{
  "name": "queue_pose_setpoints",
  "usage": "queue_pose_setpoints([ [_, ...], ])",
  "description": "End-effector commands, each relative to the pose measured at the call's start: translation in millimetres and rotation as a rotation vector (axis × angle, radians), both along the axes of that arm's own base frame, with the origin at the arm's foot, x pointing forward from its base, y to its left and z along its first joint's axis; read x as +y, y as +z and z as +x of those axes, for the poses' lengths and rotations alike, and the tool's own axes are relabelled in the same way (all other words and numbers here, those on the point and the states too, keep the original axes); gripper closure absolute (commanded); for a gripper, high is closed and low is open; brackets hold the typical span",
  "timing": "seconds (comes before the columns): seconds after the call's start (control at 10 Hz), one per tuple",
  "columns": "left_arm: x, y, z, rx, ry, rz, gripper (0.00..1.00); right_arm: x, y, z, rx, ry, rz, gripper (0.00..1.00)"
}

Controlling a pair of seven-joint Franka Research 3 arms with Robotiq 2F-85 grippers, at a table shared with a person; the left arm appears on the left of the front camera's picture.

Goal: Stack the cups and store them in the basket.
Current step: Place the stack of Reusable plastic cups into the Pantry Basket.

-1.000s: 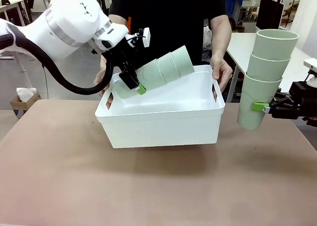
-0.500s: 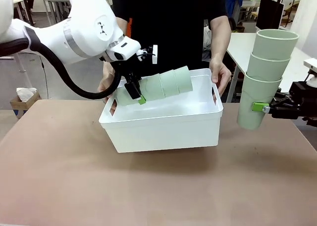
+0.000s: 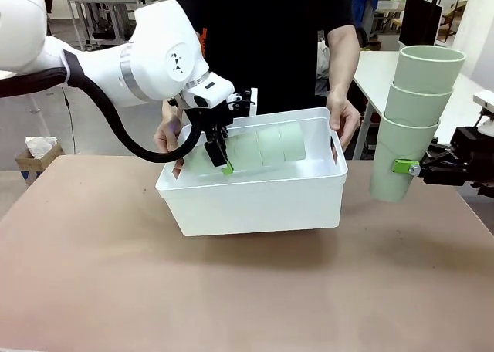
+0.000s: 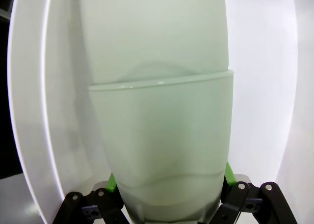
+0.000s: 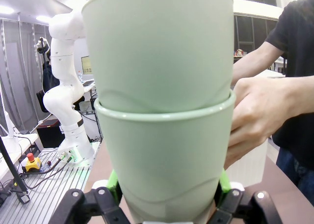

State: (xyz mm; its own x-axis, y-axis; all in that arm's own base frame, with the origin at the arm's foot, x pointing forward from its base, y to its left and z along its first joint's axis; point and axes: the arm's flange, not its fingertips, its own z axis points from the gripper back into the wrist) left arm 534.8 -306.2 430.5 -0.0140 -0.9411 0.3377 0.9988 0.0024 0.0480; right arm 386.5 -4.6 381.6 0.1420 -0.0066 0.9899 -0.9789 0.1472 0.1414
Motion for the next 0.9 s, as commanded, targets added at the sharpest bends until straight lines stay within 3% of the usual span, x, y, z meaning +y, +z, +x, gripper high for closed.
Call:
queue_pose_setpoints([
  [0.0, -10.1, 3.7, 2.4, -0.037, 0.036, 0.026, 0.15, 1.1, 4.9, 0.8, -0.011, -0.002, -0.001, 0.14],
  [0.7, -14.6, -9.0, -5.0, -0.107, 0.06, 0.092, 0.15, 1.1, 4.9, 0.8, -0.011, -0.002, -0.001, 0.14],
  [0.8, -14.9, -9.3, -5.1, -0.122, 0.065, 0.089, 0.06, 1.1, 4.9, 0.8, -0.011, -0.002, -0.001, 0.14],
])
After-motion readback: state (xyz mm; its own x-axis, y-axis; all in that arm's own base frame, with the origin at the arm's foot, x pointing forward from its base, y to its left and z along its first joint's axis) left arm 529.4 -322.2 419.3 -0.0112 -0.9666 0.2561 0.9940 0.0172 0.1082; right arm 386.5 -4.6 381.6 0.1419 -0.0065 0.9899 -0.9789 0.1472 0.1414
